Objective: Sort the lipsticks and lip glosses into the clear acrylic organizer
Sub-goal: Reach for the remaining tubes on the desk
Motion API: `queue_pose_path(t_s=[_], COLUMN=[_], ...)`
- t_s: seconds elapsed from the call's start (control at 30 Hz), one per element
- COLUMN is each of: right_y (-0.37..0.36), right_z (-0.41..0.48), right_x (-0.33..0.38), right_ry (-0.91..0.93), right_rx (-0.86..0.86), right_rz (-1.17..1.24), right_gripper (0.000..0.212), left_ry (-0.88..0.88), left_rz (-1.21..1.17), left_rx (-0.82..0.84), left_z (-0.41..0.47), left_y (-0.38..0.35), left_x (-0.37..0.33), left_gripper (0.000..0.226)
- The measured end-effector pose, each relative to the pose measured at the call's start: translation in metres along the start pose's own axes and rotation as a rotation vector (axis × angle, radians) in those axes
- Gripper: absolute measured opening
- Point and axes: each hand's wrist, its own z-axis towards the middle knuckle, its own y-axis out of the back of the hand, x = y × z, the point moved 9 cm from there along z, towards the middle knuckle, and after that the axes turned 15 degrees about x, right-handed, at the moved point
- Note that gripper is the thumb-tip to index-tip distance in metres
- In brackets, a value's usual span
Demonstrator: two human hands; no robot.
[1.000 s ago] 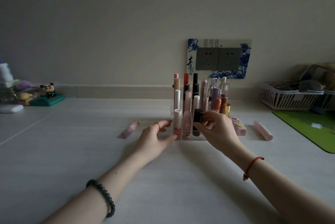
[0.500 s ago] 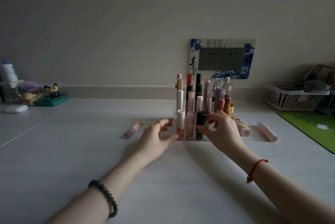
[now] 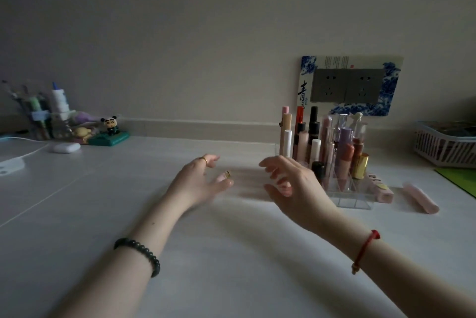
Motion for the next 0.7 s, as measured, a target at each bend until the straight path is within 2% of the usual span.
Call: queue_pose_path(t_s=[0.1,0.3,0.5,0.7], right_y=[-0.036,-0.089,-0.107,-0.099], right_z=[0.029,0.073,0.092,0.088], right_x=[-0.006,-0.006,-0.008,-0.003], right_ry=[-0.075,-0.075,-0.076,-0.01], right_rx=[0.139,0.3,0.297,0.251], right_rz=[0.026,-0.042,-0.03,-0.121], right_gripper=[0.048,0.062,0.047,0.028], left_ry=[0.085,0.135,0.122,0.064], left_rz=[0.178,0.223,0.247,0.239], left_rx=[0.123,0.204,0.188,0.163], left_z=[-0.003,-0.003,-0.001,0.0], left_y=[-0.004,-0.003,0.0,0.003], left_x=[0.012,0.018,0.019,0.016], left_gripper=[0.063,0.048,0.027,0.019])
